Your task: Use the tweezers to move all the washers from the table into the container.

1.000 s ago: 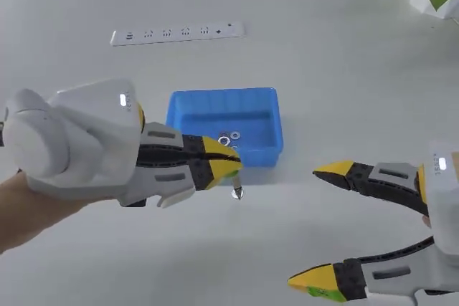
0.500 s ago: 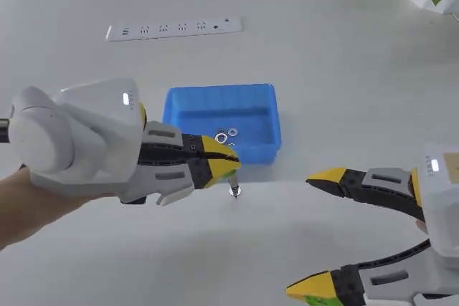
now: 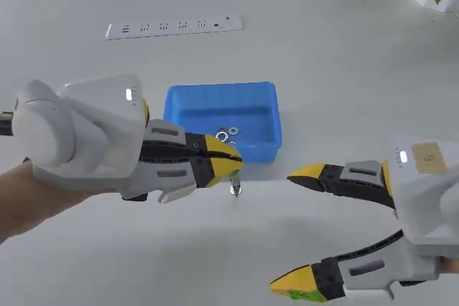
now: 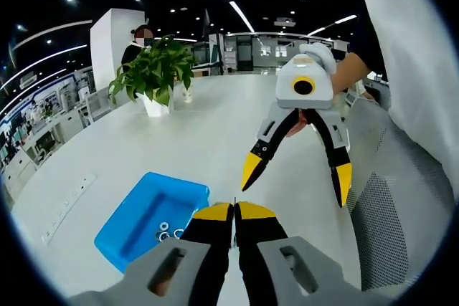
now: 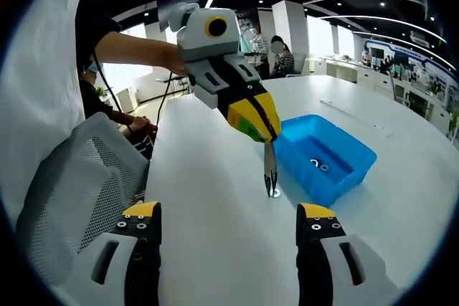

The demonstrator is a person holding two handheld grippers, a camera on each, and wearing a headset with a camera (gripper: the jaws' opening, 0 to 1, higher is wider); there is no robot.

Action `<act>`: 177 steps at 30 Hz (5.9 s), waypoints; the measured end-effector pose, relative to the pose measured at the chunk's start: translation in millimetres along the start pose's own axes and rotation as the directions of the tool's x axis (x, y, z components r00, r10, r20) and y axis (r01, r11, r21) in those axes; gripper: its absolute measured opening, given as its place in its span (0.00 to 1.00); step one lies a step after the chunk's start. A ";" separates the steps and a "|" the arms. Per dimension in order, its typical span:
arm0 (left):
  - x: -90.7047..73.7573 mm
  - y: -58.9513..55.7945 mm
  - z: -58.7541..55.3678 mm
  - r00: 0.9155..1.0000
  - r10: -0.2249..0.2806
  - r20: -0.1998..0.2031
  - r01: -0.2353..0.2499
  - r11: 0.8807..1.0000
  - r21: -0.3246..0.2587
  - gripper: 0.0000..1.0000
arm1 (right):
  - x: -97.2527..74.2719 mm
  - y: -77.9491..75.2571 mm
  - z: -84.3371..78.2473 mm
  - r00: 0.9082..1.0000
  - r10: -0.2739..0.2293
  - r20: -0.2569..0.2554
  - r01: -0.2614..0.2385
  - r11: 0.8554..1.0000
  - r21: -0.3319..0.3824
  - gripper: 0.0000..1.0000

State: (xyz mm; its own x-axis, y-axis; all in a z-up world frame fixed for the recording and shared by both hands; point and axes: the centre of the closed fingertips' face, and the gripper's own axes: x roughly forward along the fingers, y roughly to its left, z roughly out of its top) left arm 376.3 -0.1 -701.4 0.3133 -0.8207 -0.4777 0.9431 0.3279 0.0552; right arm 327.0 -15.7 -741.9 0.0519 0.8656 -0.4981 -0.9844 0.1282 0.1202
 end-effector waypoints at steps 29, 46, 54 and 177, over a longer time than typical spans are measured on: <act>3.0 -6.0 -2.6 0.998 -0.049 -0.032 0.049 0.999 0.000 0.05 | 64.5 -41.2 6.9 0.992 0.099 -0.076 -0.109 0.983 -0.148 0.14; 3.3 -2.2 -3.9 0.999 -0.017 -0.030 0.014 0.996 -0.092 0.07 | 65.2 -43.6 3.0 0.996 0.061 -0.068 -0.076 0.967 -0.242 0.10; 2.3 -7.7 -14.0 0.997 -0.019 -0.078 0.011 0.995 -0.097 0.23 | 65.0 -43.1 4.1 0.997 0.055 -0.062 -0.068 0.969 -0.236 0.10; -72.4 -24.7 17.9 0.961 0.268 0.071 -0.254 0.953 -0.163 0.61 | 32.9 -12.9 47.0 0.970 0.022 -0.241 -0.111 0.925 -0.364 0.08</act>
State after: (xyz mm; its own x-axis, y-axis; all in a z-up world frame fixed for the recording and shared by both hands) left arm 332.2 42.8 -652.5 0.5620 -0.7339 -0.3815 0.8014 0.5973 0.0313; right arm 349.3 33.8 -719.5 -0.0114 0.7262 -0.6873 -0.9772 -0.1539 -0.1465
